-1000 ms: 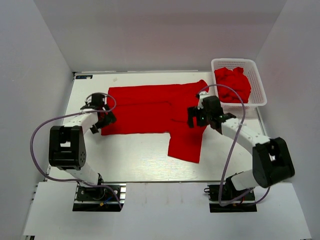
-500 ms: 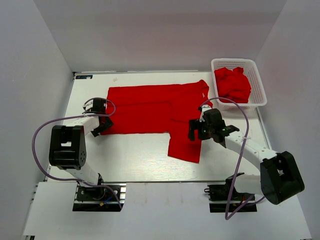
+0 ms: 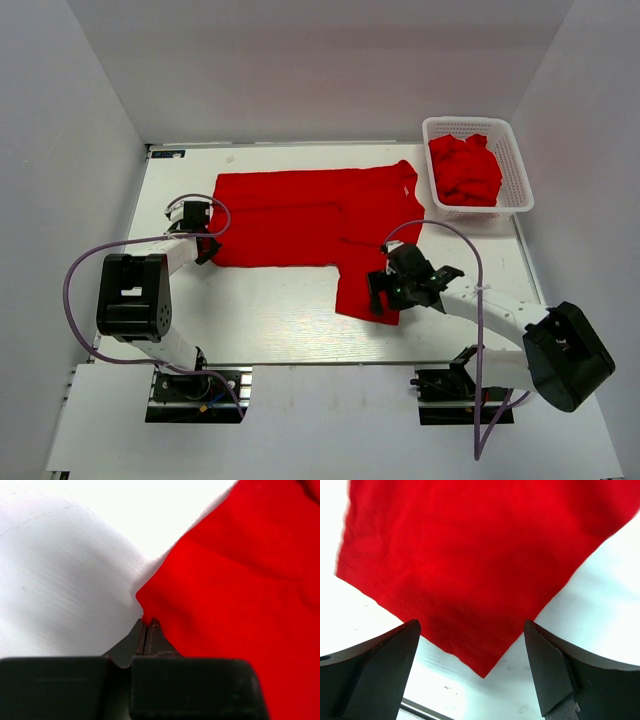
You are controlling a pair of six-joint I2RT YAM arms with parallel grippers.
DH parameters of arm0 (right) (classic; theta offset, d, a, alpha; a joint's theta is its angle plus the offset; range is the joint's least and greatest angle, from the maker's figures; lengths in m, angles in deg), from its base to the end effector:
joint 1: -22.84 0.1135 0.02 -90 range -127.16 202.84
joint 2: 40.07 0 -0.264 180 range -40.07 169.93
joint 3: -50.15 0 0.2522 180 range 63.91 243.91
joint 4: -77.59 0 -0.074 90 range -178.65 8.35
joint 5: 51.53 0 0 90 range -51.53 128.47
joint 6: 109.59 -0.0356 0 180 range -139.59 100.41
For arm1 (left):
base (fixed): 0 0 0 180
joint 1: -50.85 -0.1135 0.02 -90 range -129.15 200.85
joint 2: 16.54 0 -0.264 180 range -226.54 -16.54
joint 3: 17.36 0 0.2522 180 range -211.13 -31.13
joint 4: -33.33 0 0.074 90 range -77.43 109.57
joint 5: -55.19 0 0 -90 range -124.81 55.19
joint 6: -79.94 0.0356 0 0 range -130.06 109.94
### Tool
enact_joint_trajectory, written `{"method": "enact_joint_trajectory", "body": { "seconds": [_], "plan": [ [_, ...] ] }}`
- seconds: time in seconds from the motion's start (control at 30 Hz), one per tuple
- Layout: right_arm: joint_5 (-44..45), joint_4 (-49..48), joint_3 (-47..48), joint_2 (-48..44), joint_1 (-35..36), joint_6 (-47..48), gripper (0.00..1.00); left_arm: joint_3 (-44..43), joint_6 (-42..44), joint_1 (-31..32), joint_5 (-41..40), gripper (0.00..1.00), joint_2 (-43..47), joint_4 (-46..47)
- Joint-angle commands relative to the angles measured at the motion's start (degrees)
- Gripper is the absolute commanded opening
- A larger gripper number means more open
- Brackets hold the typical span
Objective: Fold and stack the t-shirts
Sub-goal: Grap the side of the flattened tshirt closest away from the robot with both arms
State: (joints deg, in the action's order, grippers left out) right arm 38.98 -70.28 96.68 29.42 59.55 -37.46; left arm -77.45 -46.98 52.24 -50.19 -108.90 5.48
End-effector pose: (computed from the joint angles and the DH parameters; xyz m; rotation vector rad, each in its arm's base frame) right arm 0.1785 0.1327 0.1725 -0.4175 2.5386 0.3607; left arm 0.2982 0.0022 0.1487 -0.8698 2.4121 0.1025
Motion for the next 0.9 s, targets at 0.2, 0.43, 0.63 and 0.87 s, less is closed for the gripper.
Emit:
{"method": "enact_joint_trajectory", "body": {
  "seconds": [0.2, 0.43, 0.63, 0.87],
  "plan": [
    [8.88, 1.40, -2.01, 4.42, 7.85, -9.28, 0.88, 3.79, 0.54, 0.11, 5.88, 0.00, -1.86, -5.07],
    [15.55, 5.09, -0.26, 10.74, 13.11, -16.47, 0.69, 3.79, 1.07, 0.11, 5.88, 0.00, -1.33, -5.07],
    [16.89, 6.77, -0.78, 13.04, 15.41, -21.16, 0.21, 3.79, 1.60, 0.11, 5.88, 0.00, -0.20, -5.60],
    [15.75, 2.90, 1.84, 6.80, 15.76, -15.72, 0.00, 3.79, 2.64, 0.11, 7.64, 0.00, 0.95, -5.60]
  ]
}}
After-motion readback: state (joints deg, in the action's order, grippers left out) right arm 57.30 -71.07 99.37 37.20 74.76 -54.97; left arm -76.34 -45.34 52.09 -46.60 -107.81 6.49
